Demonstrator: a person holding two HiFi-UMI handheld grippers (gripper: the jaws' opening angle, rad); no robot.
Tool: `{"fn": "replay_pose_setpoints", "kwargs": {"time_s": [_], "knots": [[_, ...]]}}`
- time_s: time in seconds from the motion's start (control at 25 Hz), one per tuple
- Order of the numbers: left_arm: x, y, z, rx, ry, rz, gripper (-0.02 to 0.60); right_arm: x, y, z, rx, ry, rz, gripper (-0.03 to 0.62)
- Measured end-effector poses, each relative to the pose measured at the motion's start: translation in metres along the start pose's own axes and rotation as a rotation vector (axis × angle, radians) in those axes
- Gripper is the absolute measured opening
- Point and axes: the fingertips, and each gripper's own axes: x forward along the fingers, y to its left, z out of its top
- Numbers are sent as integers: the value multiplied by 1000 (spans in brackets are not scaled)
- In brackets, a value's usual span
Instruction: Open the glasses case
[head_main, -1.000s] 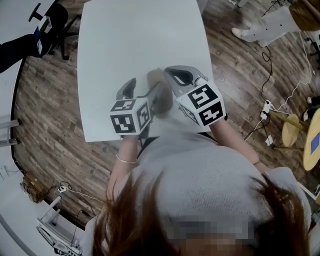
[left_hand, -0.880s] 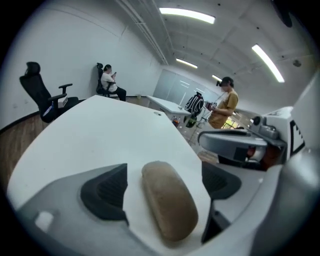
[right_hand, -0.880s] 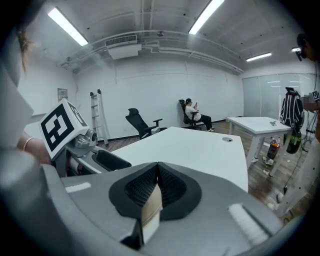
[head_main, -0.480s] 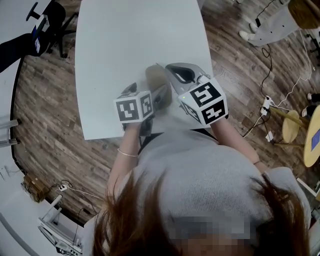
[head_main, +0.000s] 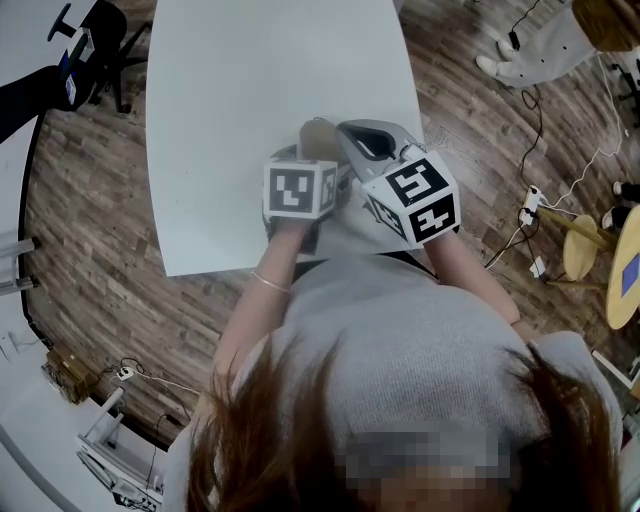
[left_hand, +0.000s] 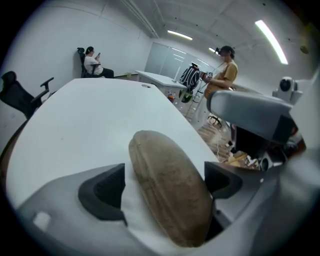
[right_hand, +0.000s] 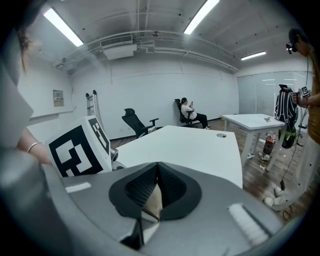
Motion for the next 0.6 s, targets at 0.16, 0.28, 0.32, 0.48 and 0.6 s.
{"fn": "replay_pose_setpoints", "kwargs": {"time_s": [0.16, 0.28, 0.32, 0.48, 0.6], "knots": [[13, -14, 0, 32, 37, -16, 489, -3, -7, -1, 11, -1, -21, 4], [22, -20, -2, 42, 75, -27, 489, -6, -15, -2, 22, -2, -44, 3], [26, -23, -5, 45, 95, -38, 489, -7, -19, -2, 30, -3, -54, 5], [36, -33, -6, 165, 133, -46, 392, -14, -38, -5, 60, -8, -96, 5], [36, -35, -6, 237, 143, -63, 373, -16, -43, -8, 68, -3, -108, 3]]}}
